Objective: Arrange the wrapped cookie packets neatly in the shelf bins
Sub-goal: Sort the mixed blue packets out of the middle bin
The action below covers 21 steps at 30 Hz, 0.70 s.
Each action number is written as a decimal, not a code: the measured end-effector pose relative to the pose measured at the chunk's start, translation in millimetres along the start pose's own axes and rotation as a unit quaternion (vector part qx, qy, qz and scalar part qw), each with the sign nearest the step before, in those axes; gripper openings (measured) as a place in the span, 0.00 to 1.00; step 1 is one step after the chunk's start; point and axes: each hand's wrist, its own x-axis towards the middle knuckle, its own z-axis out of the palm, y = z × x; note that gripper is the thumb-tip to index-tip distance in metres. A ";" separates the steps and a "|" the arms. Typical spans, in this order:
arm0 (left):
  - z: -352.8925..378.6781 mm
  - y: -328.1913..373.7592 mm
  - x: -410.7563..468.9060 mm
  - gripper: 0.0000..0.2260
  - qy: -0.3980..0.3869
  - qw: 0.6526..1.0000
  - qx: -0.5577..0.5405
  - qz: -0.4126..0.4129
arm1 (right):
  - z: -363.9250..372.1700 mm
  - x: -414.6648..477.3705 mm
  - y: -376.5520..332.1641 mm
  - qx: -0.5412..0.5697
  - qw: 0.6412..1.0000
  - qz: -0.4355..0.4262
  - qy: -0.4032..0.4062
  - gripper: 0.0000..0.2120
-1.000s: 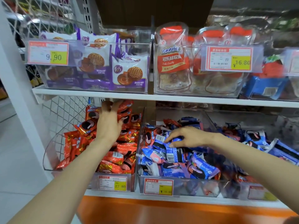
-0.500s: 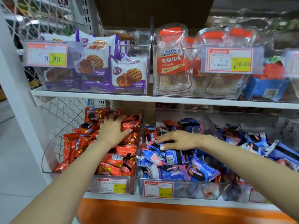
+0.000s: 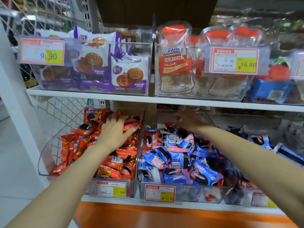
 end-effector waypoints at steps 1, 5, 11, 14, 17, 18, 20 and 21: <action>-0.7 0.6 -0.8 0.25 0.002 1.000 -0.003 0.004 | 6.1 3.6 -0.6 -0.017 1.000 0.004 -0.012 0.18; -4.3 3.4 -2.1 0.24 0.014 0.999 -0.019 0.022 | 17.4 16.5 -4.3 -0.087 0.996 0.007 0.025 0.16; -9.5 11.6 -3.6 0.22 0.036 0.998 -0.035 0.037 | 10.1 18.3 -30.9 0.025 0.995 -0.093 0.039 0.09; -10.9 14.6 -4.2 0.22 0.040 0.997 -0.044 0.038 | 15.6 17.3 -49.5 0.080 0.989 -0.082 -0.090 0.07; -11.8 16.0 -5.0 0.21 0.045 0.997 -0.049 0.036 | 26.0 17.9 -56.3 0.085 0.974 -0.030 -0.207 0.19; -12.2 16.1 -5.4 0.21 0.048 0.997 -0.050 0.038 | 26.7 18.5 -57.1 0.076 0.975 -0.032 -0.208 0.22; -13.1 15.9 -6.3 0.20 0.050 0.996 -0.054 0.039 | 25.2 19.0 -57.5 0.061 0.977 -0.049 -0.200 0.21; -13.4 15.6 -6.7 0.20 0.049 0.996 -0.058 0.039 | 23.2 18.5 -57.3 0.042 0.978 -0.057 -0.195 0.20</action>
